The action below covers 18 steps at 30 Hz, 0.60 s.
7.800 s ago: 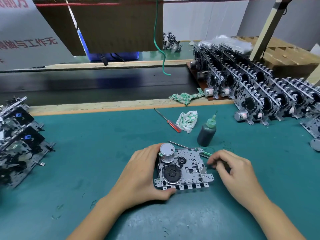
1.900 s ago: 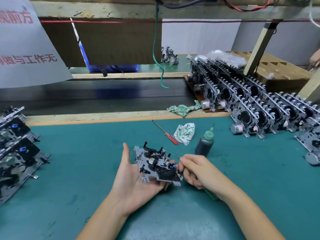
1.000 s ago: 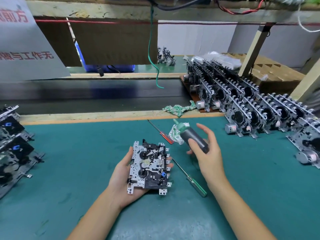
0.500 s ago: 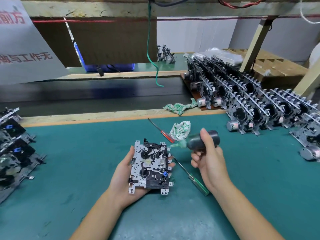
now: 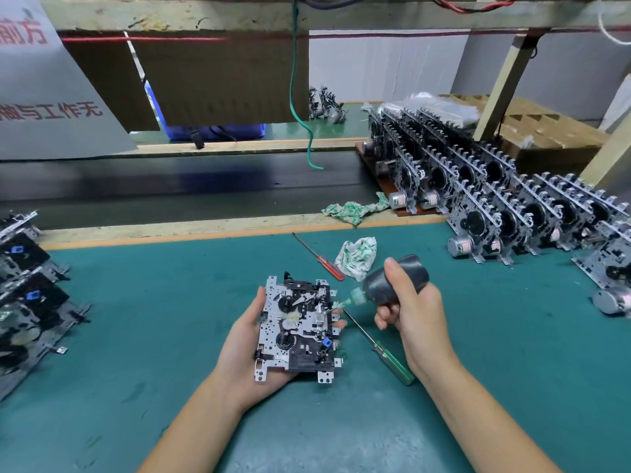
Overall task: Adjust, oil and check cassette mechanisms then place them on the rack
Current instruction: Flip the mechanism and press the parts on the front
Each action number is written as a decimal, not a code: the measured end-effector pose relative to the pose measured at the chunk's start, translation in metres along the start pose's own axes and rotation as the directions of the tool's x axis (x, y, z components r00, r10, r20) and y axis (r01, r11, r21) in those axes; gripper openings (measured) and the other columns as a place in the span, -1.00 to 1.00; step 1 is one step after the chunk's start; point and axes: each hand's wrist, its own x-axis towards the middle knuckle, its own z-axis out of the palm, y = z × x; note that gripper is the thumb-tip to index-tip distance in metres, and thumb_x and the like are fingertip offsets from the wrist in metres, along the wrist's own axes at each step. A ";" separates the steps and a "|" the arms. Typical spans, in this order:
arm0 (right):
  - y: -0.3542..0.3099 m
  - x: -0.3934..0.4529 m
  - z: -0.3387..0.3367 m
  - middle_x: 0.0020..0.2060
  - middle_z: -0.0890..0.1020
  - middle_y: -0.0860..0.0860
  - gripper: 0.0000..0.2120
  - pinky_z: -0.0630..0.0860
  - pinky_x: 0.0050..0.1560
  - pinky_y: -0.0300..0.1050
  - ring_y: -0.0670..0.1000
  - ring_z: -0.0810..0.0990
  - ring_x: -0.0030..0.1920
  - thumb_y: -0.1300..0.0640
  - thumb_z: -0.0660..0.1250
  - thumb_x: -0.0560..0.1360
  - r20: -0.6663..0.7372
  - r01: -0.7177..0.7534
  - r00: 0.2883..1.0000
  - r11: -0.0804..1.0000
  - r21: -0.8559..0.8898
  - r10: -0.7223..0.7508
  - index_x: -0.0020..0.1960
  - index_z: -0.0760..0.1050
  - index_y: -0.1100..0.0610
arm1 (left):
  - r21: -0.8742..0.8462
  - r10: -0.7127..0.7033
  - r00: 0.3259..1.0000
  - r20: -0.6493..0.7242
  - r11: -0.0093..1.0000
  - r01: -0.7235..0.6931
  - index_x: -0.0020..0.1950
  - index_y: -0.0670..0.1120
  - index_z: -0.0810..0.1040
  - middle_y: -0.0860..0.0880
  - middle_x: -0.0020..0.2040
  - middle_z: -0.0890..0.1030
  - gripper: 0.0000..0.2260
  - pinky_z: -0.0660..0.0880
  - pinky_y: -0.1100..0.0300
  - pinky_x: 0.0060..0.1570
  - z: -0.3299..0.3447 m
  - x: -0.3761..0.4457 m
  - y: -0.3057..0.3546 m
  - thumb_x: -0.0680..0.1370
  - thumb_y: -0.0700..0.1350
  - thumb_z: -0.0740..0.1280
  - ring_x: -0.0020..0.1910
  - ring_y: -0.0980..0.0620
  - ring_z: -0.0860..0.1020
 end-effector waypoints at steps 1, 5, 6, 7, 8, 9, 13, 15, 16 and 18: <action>0.000 0.000 0.000 -0.59 0.40 -0.06 -0.74 0.33 -0.63 -0.22 -0.09 0.34 -0.62 0.10 0.31 0.52 -0.003 0.004 1.000 1.000 -0.010 -0.004 -0.28 0.36 0.19 | 0.003 0.000 1.000 0.000 1.000 0.000 0.22 -0.26 0.57 -0.33 0.28 0.50 -0.41 0.50 -0.24 0.12 0.000 0.000 0.000 0.52 0.21 0.14 0.20 -0.33 0.52; 0.001 0.001 0.001 -0.58 0.42 -0.05 -0.74 0.35 -0.62 -0.24 -0.08 0.35 -0.63 0.10 0.31 0.52 -0.019 0.009 1.000 0.999 -0.041 -0.010 -0.27 0.38 0.19 | 0.005 -0.007 1.000 -0.007 1.000 0.007 0.23 -0.26 0.57 -0.33 0.29 0.49 -0.41 0.48 -0.24 0.15 0.000 0.000 0.001 0.50 0.21 0.17 0.22 -0.33 0.51; 0.001 0.001 0.001 -0.57 0.42 -0.05 -0.75 0.35 -0.62 -0.23 -0.08 0.36 -0.62 0.10 0.31 0.52 -0.019 0.010 1.000 0.999 -0.045 -0.010 -0.27 0.38 0.20 | 0.005 -0.008 1.000 -0.007 1.000 0.009 0.23 -0.26 0.56 -0.34 0.29 0.48 -0.40 0.48 -0.24 0.15 0.000 0.000 0.001 0.50 0.21 0.17 0.23 -0.33 0.50; 0.001 0.001 0.001 -0.57 0.43 -0.05 -0.75 0.36 -0.61 -0.23 -0.07 0.36 -0.62 0.10 0.31 0.52 -0.018 0.011 1.000 0.999 -0.050 -0.012 -0.26 0.38 0.20 | 0.005 -0.010 1.000 -0.009 1.000 0.010 0.23 -0.27 0.56 -0.34 0.29 0.48 -0.40 0.48 -0.24 0.15 0.000 0.000 0.001 0.50 0.21 0.16 0.23 -0.33 0.50; 0.001 0.001 0.000 -0.57 0.43 -0.06 -0.75 0.37 -0.61 -0.22 -0.07 0.36 -0.62 0.10 0.31 0.52 -0.016 0.012 1.000 0.998 -0.056 -0.013 -0.26 0.38 0.20 | 0.004 -0.010 1.000 -0.011 1.000 0.010 0.23 -0.27 0.56 -0.34 0.29 0.48 -0.40 0.48 -0.24 0.15 -0.001 0.000 0.001 0.51 0.22 0.16 0.23 -0.33 0.50; 0.002 0.001 0.000 -0.57 0.43 -0.06 -0.75 0.38 -0.60 -0.22 -0.07 0.37 -0.62 0.10 0.31 0.52 -0.015 0.014 1.000 0.998 -0.060 -0.015 -0.26 0.38 0.20 | 0.004 -0.010 1.000 -0.011 1.000 0.010 0.22 -0.27 0.56 -0.34 0.29 0.48 -0.40 0.48 -0.24 0.15 -0.001 0.000 0.001 0.51 0.22 0.15 0.22 -0.33 0.51; 0.002 0.001 0.000 -0.56 0.44 -0.04 -0.75 0.39 -0.60 -0.20 -0.06 0.37 -0.62 0.10 0.31 0.52 -0.022 0.020 1.000 0.998 -0.066 -0.021 -0.26 0.39 0.20 | 0.010 -0.013 1.000 -0.007 1.000 0.013 0.22 -0.25 0.57 -0.33 0.28 0.49 -0.41 0.49 -0.23 0.13 -0.001 0.000 0.001 0.50 0.22 0.16 0.21 -0.32 0.52; 0.002 0.001 0.000 -0.55 0.45 -0.04 -0.75 0.40 -0.60 -0.21 -0.06 0.38 -0.62 0.10 0.31 0.52 -0.021 0.020 1.000 0.998 -0.061 -0.022 -0.25 0.40 0.22 | 0.010 -0.012 1.000 -0.004 1.000 0.012 0.21 -0.25 0.58 -0.32 0.28 0.50 -0.41 0.49 -0.23 0.13 0.000 0.000 0.001 0.50 0.22 0.16 0.20 -0.32 0.52; 0.003 0.001 0.000 -0.55 0.46 -0.04 -0.76 0.41 -0.59 -0.21 -0.06 0.39 -0.62 0.10 0.31 0.52 -0.019 0.021 1.000 0.998 -0.060 -0.022 -0.24 0.40 0.22 | 0.010 -0.011 1.000 -0.004 1.000 0.011 0.21 -0.25 0.58 -0.32 0.28 0.50 -0.41 0.49 -0.23 0.13 0.000 0.000 0.001 0.50 0.22 0.16 0.20 -0.32 0.52; 0.003 0.002 -0.001 -0.53 0.49 -0.04 -0.76 0.42 -0.58 -0.21 -0.05 0.40 -0.62 0.08 0.32 0.51 -0.011 0.033 0.999 0.997 -0.064 -0.034 -0.22 0.41 0.23 | 0.011 -0.011 1.000 -0.006 1.000 0.011 0.22 -0.25 0.58 -0.32 0.28 0.50 -0.41 0.48 -0.24 0.14 -0.001 0.000 0.001 0.51 0.22 0.16 0.21 -0.32 0.52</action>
